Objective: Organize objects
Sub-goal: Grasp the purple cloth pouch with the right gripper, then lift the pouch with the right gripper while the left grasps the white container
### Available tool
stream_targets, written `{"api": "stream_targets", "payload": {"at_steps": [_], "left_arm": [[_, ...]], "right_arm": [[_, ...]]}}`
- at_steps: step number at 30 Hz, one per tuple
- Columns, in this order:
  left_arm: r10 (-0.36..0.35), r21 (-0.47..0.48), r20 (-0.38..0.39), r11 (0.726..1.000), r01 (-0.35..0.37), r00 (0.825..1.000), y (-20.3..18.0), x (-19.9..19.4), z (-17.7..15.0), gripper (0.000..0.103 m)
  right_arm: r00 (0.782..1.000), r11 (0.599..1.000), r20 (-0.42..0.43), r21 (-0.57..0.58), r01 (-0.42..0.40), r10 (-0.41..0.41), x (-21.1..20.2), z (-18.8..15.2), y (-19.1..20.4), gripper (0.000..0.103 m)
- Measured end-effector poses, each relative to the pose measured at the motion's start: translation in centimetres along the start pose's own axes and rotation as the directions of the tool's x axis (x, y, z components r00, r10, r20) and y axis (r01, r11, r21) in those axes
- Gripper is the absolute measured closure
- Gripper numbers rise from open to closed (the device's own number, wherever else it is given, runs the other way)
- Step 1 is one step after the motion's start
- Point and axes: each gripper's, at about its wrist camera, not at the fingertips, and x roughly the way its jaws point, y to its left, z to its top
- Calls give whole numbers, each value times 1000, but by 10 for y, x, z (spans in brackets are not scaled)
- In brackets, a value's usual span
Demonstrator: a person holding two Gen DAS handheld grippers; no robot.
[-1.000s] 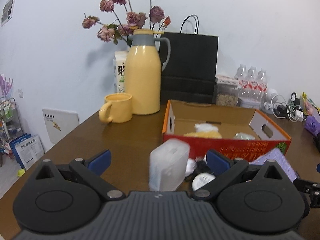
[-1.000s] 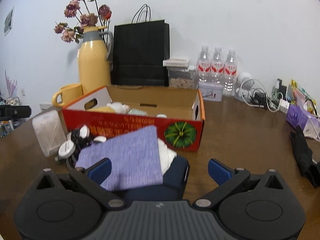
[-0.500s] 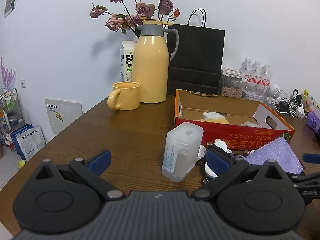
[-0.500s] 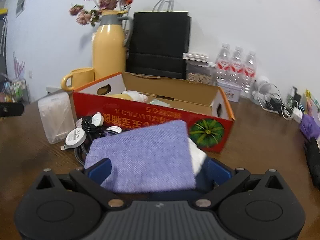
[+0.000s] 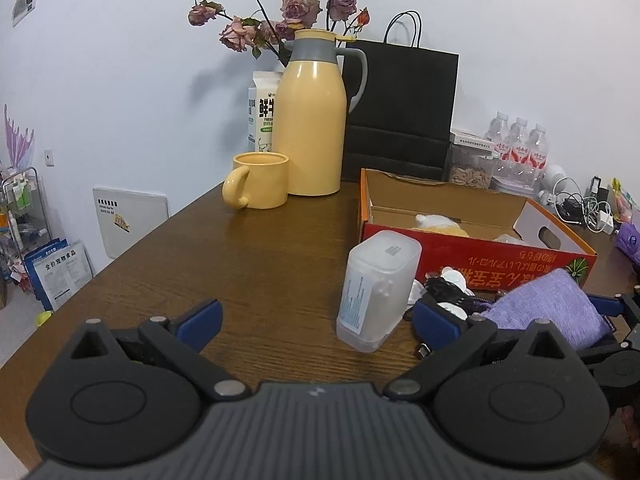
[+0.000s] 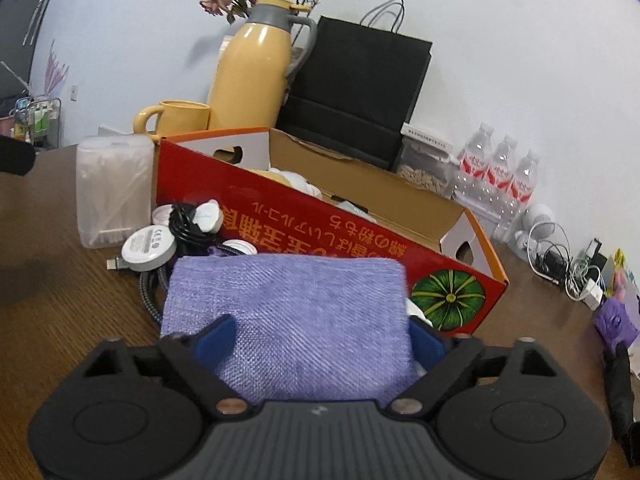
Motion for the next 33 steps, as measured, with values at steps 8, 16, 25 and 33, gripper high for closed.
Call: {"api": "stream_targets", "payload": {"at_steps": [8,16,25,33], "left_arm": [[4,-6,-5,1000,-4,1000,3,0,-2,0],[-2,5,-9,1000,2,1000,2,3,-2,0],[-15,26,-17,1000,15,1000,-9,16,-3,0],[-13,44,-19,999,14,1000,-21,43,4,0]], "right_arm": [[999,1000,48,12,9,-10,-11,-2,-1,68],[978,973,172,175,-149,119,-32,-10,-28,95],[957,881,239,399,-252,165,-33,-25,-65,95],[963,826,214,504,-250,161,-22,-32,-81,95]]}}
